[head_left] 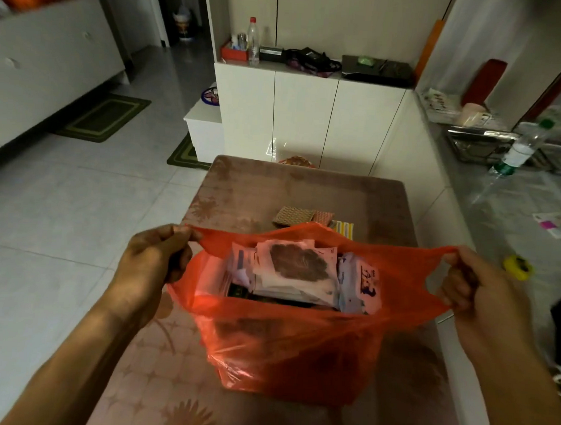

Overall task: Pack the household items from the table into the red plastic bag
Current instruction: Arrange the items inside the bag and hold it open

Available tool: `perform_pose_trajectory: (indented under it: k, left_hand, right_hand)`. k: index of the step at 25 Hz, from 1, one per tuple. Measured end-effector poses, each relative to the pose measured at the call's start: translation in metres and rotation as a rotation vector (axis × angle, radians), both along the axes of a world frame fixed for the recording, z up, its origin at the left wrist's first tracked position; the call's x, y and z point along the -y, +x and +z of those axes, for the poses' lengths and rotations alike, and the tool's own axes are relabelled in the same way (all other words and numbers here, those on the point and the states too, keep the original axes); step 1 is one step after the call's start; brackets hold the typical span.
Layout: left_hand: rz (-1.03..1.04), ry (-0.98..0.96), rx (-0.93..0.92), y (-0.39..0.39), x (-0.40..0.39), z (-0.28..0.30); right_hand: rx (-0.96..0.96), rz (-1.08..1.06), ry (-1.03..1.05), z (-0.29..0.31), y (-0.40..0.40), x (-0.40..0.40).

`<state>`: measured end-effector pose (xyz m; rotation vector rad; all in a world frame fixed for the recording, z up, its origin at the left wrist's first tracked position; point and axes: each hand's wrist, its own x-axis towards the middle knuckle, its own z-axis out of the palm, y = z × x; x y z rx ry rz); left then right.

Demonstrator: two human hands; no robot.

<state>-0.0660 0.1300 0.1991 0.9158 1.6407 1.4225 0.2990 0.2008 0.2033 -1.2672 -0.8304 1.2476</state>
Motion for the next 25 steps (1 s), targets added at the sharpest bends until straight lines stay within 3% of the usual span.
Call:
perform_pose_trajectory:
  k: [6, 9, 10, 12, 13, 15, 17, 19, 23, 25]
  left_hand:
    - [0.009, -0.099, -0.023, -0.018, -0.009, -0.021]
    - [-0.019, -0.094, -0.031, -0.016, -0.015, -0.022]
    - [-0.044, -0.095, -0.031, -0.014, -0.015, -0.023]
    - [-0.089, -0.097, -0.028, -0.009, -0.017, -0.025]
    - [-0.103, -0.097, -0.030, -0.007, -0.018, -0.025]
    - [-0.129, -0.100, -0.035, -0.003, -0.019, -0.024]
    - [-0.155, -0.104, -0.027, 0.000, -0.019, -0.023]
    - [-0.172, -0.114, -0.011, 0.002, -0.018, -0.022]
    - [-0.209, -0.163, 0.109, -0.008, -0.013, -0.018]
    - [-0.253, -0.206, 0.182, -0.013, -0.009, -0.014]
  right_hand:
    - [0.317, -0.040, -0.135, -0.035, 0.014, -0.031]
    - [0.709, -0.061, -0.196, -0.038, 0.013, -0.039]
    - [0.903, -0.086, -0.163, -0.038, 0.010, -0.038]
    - [1.119, -0.133, 0.118, -0.030, -0.019, -0.028]
    - [1.143, -0.084, 0.306, -0.027, -0.043, -0.024]
    - [1.199, 0.282, 0.494, -0.039, -0.090, -0.027]
    - [1.223, 0.688, 0.400, -0.066, -0.120, -0.038]
    - [1.255, 0.939, 0.219, -0.110, -0.129, -0.036]
    - [0.971, 1.153, 0.067, -0.151, -0.094, -0.033]
    - [0.778, 0.920, 0.083, -0.151, -0.069, -0.044]
